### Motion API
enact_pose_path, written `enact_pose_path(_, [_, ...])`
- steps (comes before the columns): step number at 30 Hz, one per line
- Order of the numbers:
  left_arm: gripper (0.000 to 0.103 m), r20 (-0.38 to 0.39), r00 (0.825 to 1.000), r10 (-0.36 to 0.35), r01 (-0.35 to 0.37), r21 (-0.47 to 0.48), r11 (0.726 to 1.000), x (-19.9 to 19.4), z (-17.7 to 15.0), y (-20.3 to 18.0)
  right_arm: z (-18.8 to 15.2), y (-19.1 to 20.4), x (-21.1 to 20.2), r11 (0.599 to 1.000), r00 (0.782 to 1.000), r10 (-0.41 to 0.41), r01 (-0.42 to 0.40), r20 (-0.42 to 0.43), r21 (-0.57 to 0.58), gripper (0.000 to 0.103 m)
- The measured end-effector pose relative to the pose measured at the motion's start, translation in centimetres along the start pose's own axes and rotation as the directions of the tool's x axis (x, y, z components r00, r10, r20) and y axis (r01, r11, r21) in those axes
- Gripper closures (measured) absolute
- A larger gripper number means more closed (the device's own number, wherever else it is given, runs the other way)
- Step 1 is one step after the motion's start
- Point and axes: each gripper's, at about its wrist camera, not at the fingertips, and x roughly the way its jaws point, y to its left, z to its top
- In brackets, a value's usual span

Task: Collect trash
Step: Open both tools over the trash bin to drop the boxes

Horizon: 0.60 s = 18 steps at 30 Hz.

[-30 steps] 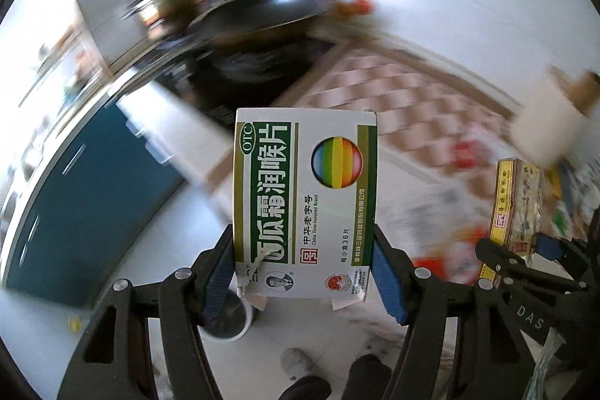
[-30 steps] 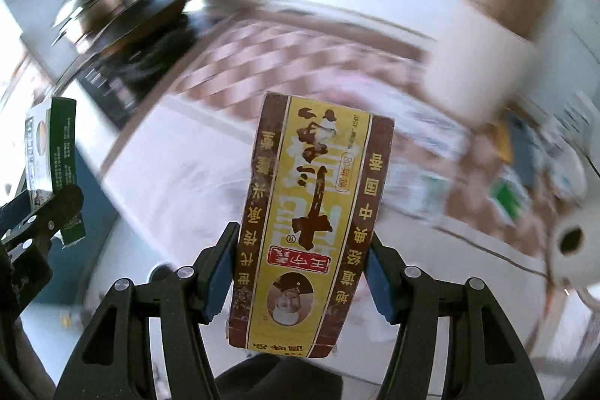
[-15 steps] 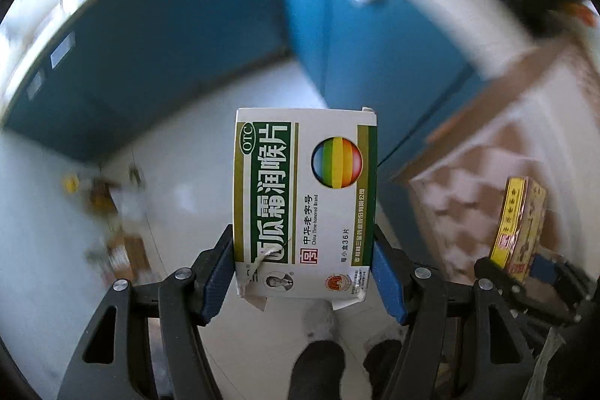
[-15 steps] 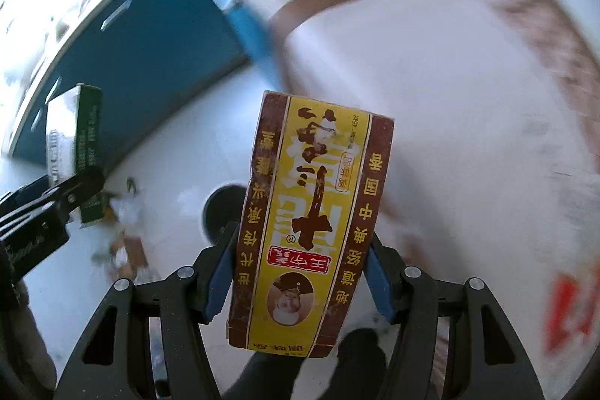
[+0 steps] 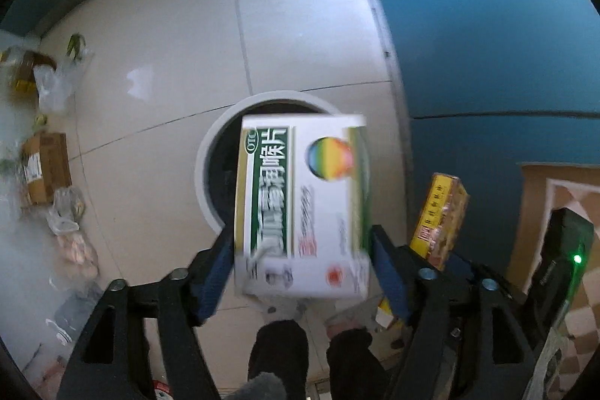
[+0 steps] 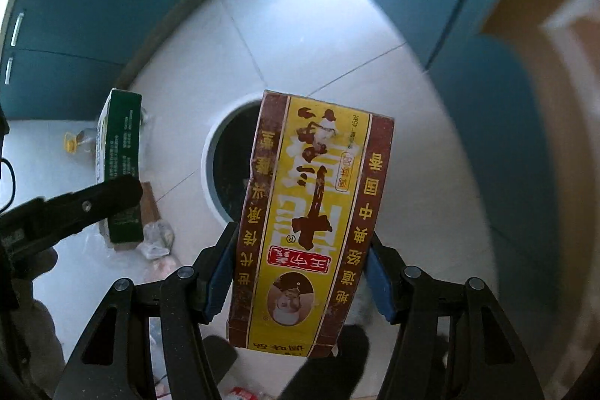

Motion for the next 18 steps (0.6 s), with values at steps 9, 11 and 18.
enact_pose_path(9, [0.006, 0.112, 0.978, 0.173, -0.171, -0.030, 0.985, -2.4, -1.8, 3.4, 0.7, 1.4, 6.6, 0.998, 0.998, -0.048, 0.046, -0.047, -0.053, 0.004])
enact_pose_path(11, [0.006, 0.157, 0.960, 0.232, -0.227, -0.047, 0.973, -4.2, -2.5, 3.7, 0.3, 1.4, 5.5, 0.994, 0.996, -0.087, 0.084, -0.035, -0.067, 0.003])
enact_pose_path(18, [0.006, 0.217, 0.936, 0.275, -0.263, -0.086, 0.961, -11.8, -5.7, 2.1, -0.6, 2.3, -2.2, 0.964, 0.973, -0.226, 0.229, 0.038, -0.134, 0.001])
